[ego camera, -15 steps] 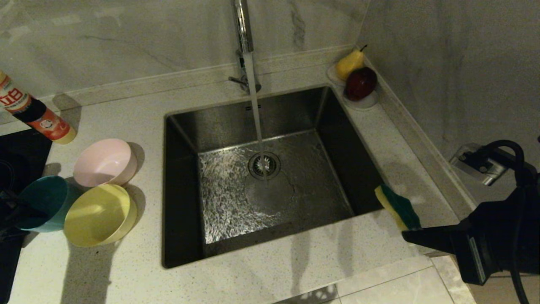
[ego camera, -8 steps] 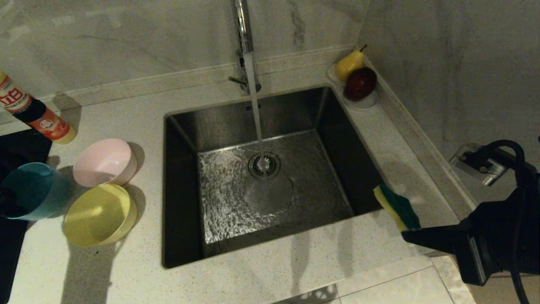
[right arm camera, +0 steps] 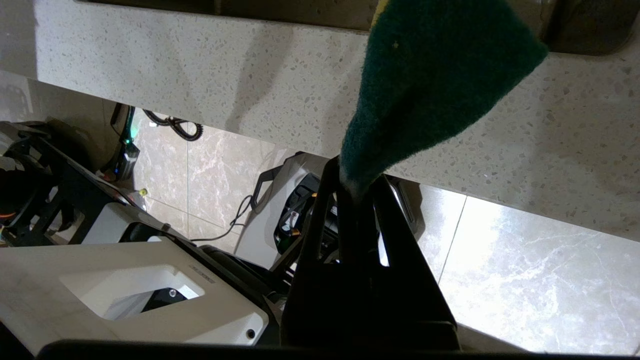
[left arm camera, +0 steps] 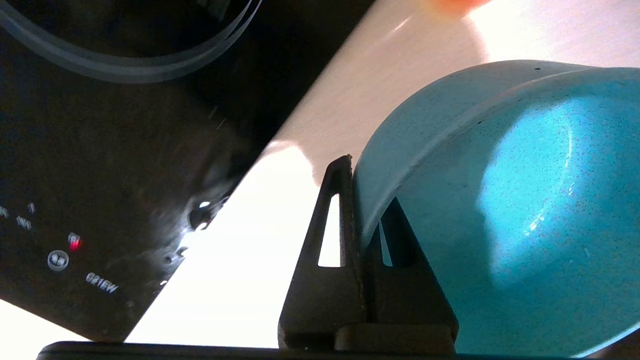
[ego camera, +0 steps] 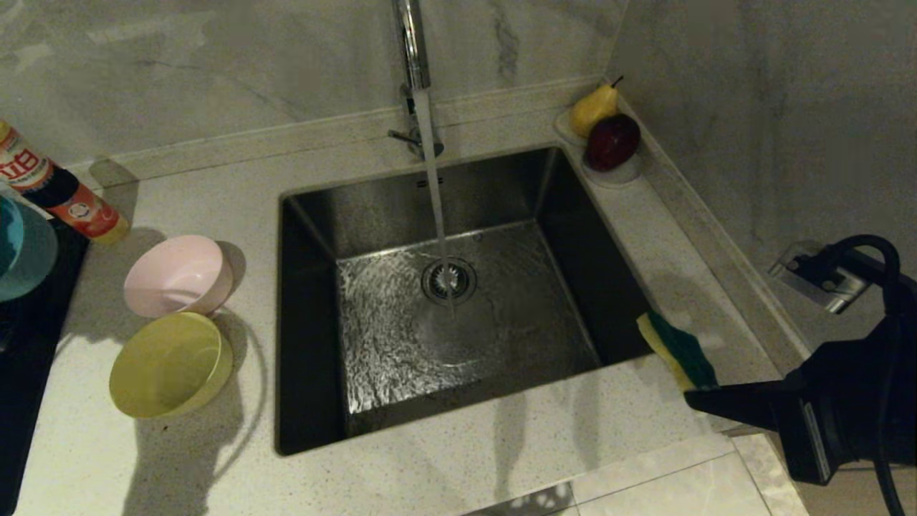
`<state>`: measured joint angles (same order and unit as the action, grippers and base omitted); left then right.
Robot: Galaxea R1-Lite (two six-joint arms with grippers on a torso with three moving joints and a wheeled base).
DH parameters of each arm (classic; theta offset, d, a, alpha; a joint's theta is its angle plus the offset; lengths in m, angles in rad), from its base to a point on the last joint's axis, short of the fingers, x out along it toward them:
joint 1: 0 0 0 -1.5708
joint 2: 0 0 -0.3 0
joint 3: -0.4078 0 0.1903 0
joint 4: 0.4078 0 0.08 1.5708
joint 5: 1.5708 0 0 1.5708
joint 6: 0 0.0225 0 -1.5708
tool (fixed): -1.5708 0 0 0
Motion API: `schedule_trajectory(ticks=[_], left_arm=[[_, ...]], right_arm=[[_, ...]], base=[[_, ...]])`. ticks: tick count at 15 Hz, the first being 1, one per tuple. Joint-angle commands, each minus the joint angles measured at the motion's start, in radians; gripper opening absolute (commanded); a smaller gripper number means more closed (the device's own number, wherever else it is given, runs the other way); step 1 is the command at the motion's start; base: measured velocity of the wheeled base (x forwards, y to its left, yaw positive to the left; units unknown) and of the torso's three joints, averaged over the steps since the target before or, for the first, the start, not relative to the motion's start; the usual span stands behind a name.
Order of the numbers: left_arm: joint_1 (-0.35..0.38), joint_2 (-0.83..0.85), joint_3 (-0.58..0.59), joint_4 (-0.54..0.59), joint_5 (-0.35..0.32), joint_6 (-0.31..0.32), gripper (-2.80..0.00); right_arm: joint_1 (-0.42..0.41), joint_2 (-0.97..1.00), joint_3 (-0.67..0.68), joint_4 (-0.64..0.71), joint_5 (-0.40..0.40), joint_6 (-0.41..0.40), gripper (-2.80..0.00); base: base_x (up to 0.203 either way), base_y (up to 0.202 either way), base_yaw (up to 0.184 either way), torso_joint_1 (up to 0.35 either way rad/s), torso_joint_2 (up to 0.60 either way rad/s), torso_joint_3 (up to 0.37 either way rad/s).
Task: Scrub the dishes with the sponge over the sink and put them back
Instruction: Pick up a bowl and the sponge, then wash the bowl
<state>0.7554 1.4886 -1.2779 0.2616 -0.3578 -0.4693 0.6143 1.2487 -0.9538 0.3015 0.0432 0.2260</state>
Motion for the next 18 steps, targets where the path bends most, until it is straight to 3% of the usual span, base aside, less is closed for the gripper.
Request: schedule_trajectory(ticks=[1,4,8,13,15,18], left_arm=[[-0.071,-0.075,-0.087,0.048,-0.004,-0.011,-2.80],[-0.252,-0.081,-0.175,0.122,0.030,-0.017,-2.80],[-0.618,-0.055,-0.221,0.143,0.250,-0.016,-2.80],[-0.987,0.050,-0.227,0.142,0.452,-0.019,-2.80],[-1.088,0.110,-0.232,0.140,0.496,-0.030,-2.80],[-1.154,0.199,-0.223,0.076,0.528,-0.062,-2.80]], right_arm=[[0.001,-0.012,0.001,0.001,0.000,0.002,-2.80],[0.002,-0.018,0.003,0.002,0.001,0.003,-2.80],[0.003,-0.018,0.003,0.002,0.011,0.003,-2.80],[0.004,-0.008,0.000,-0.003,0.015,0.003,-2.80],[0.004,0.001,0.004,-0.041,0.014,0.001,-2.80],[0.003,0.000,0.007,-0.053,0.014,0.000,-2.80]], base=[[0.000,0.000,0.000,0.000,0.00,0.000],[0.000,0.000,0.000,0.000,0.00,0.000],[0.000,0.000,0.000,0.000,0.00,0.000],[0.000,0.000,0.000,0.000,0.00,0.000],[0.000,0.000,0.000,0.000,0.00,0.000],[0.000,0.000,0.000,0.000,0.00,0.000]])
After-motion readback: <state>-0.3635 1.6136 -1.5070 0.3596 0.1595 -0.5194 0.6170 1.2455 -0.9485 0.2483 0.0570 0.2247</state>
